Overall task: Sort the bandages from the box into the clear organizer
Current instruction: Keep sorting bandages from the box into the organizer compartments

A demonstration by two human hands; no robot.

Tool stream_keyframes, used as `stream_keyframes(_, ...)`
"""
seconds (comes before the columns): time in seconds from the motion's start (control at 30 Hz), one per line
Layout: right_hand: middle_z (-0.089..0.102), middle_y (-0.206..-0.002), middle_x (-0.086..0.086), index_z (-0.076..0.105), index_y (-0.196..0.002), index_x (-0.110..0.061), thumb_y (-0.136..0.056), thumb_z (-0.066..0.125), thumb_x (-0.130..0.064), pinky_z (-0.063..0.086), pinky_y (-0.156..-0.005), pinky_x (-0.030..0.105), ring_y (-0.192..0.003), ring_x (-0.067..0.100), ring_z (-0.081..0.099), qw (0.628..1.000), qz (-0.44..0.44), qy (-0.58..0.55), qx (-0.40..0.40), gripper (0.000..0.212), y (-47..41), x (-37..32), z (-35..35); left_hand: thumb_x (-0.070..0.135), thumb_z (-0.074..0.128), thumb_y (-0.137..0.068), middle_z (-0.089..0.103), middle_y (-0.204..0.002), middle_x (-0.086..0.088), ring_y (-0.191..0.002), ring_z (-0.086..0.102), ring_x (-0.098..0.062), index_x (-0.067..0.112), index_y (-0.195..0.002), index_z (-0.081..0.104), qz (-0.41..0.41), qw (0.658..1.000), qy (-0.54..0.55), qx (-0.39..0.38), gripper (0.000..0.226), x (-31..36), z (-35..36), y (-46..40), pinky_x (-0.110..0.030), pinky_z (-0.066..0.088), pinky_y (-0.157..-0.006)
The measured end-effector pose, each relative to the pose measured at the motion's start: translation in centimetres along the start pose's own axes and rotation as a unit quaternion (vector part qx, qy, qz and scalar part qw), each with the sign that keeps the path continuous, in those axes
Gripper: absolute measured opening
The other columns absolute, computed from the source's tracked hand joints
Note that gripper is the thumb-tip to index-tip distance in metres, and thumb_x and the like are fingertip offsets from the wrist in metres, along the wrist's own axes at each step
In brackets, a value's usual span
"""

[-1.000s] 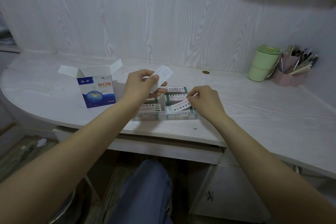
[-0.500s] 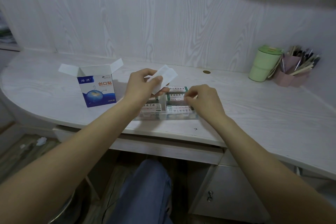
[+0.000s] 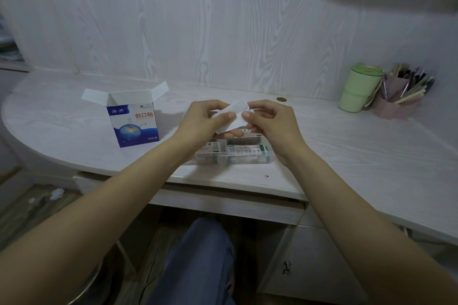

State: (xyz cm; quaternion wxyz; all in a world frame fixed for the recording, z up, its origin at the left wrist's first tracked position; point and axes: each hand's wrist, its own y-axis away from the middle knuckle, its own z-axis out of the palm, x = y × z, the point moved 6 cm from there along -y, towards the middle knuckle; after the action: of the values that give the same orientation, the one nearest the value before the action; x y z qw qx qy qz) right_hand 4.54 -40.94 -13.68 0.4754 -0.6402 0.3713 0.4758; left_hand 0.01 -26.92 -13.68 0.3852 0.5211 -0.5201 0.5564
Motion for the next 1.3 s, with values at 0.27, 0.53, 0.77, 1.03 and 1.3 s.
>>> stream_keyframes(0.27,0.059,-0.072,0.001,0.066,-0.091,-0.015,-0.082,0.071,-0.004,0.043,-0.045,0.014,-0.046,0.002,0.054,1.000,0.005,0.006,0.008,0.014,0.5,-0.4,-0.3,0.017,0.037,-0.103,0.066,-0.061,0.004,-0.053,0.055,-0.004,-0.003,-0.097,0.059,-0.008,0.983,-0.114,-0.143,0.030,-0.4,1.3,-0.2,-0.016,0.044,-0.052)
stream_keyframes(0.53,0.064,-0.076,0.008,0.061,-0.077,-0.006,-0.091,0.061,-0.027,0.053,-0.065,0.022,-0.067,0.012,0.060,0.996,0.059,-0.038,-0.045,0.026,0.0,0.7,-0.6,0.025,0.035,-0.103,0.051,-0.064,0.007,-0.055,0.047,0.005,0.008,-0.084,0.058,0.043,0.917,-0.351,-0.183,0.034,0.8,2.3,-0.4,-0.007,0.034,-0.054)
stream_keyframes(0.77,0.070,-0.081,0.013,0.067,-0.095,-0.003,-0.073,0.075,0.005,0.057,-0.069,0.021,-0.071,0.015,0.069,0.997,0.075,0.037,-0.005,0.024,-0.4,1.0,-2.5,0.017,0.047,-0.098,0.058,-0.102,0.004,-0.088,0.051,-0.005,0.015,-0.122,0.059,0.062,0.926,-0.349,-0.133,0.027,0.0,2.1,-1.7,-0.018,0.037,-0.079)
stream_keyframes(1.03,0.065,-0.068,-0.005,0.075,-0.084,-0.010,-0.078,0.075,-0.005,0.049,-0.067,0.012,-0.063,0.001,0.058,0.952,0.012,0.306,-0.020,0.009,-1.1,1.8,-2.4,0.014,0.066,-0.087,0.067,-0.090,0.001,-0.081,0.054,-0.007,0.012,-0.106,0.071,0.089,0.899,-0.422,-0.078,0.019,-1.2,2.3,-2.5,-0.010,0.035,-0.072)
stream_keyframes(1.3,0.064,-0.073,-0.001,0.075,-0.082,-0.012,-0.080,0.067,-0.002,0.051,-0.072,0.029,-0.078,0.016,0.061,0.894,-0.010,0.443,-0.070,0.014,-1.2,2.9,-1.0,0.013,0.061,-0.089,0.070,-0.100,-0.001,-0.100,0.058,-0.025,0.024,-0.104,0.072,0.083,0.825,-0.552,-0.091,0.022,-2.8,3.2,-2.6,-0.036,0.049,-0.084)
